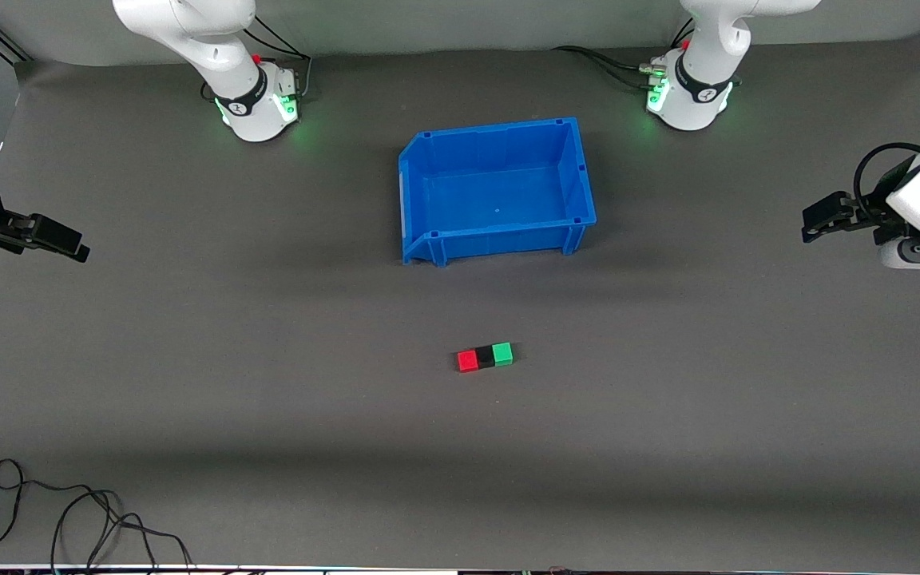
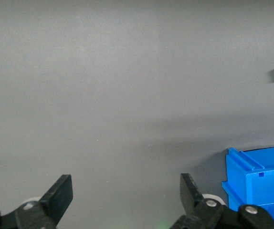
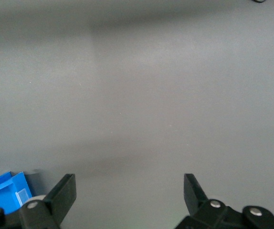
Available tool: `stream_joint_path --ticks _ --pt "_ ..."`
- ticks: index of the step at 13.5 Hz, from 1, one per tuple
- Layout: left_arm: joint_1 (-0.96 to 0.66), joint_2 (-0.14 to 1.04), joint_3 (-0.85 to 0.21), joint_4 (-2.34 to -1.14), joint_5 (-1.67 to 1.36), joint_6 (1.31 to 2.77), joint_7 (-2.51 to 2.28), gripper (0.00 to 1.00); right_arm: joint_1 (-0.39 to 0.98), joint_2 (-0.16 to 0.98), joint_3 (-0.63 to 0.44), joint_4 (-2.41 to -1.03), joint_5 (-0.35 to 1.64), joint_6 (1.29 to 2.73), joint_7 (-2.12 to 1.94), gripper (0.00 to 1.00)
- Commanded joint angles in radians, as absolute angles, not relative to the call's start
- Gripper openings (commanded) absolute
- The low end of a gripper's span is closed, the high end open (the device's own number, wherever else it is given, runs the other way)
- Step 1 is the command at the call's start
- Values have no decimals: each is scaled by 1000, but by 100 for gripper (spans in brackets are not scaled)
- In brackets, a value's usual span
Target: Attach green and red cubes to black cube
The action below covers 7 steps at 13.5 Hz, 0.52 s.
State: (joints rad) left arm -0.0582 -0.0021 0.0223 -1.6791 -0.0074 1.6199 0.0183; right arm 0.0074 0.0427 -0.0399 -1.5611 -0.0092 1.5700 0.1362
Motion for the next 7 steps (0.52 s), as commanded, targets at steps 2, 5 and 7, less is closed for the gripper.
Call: stream_joint_path --ticks 2,5,7 --pt "-51 -3 14 -1663 8 1600 28 100 3 52 -26 -1565 -31 1582 114 100" --pt "-49 -3 14 -1661 8 1600 28 100 3 51 -26 -1566 -31 1580 114 100" --pt "-51 -3 14 -1661 8 1600 28 100 3 49 -26 -1568 -31 1580 112 99"
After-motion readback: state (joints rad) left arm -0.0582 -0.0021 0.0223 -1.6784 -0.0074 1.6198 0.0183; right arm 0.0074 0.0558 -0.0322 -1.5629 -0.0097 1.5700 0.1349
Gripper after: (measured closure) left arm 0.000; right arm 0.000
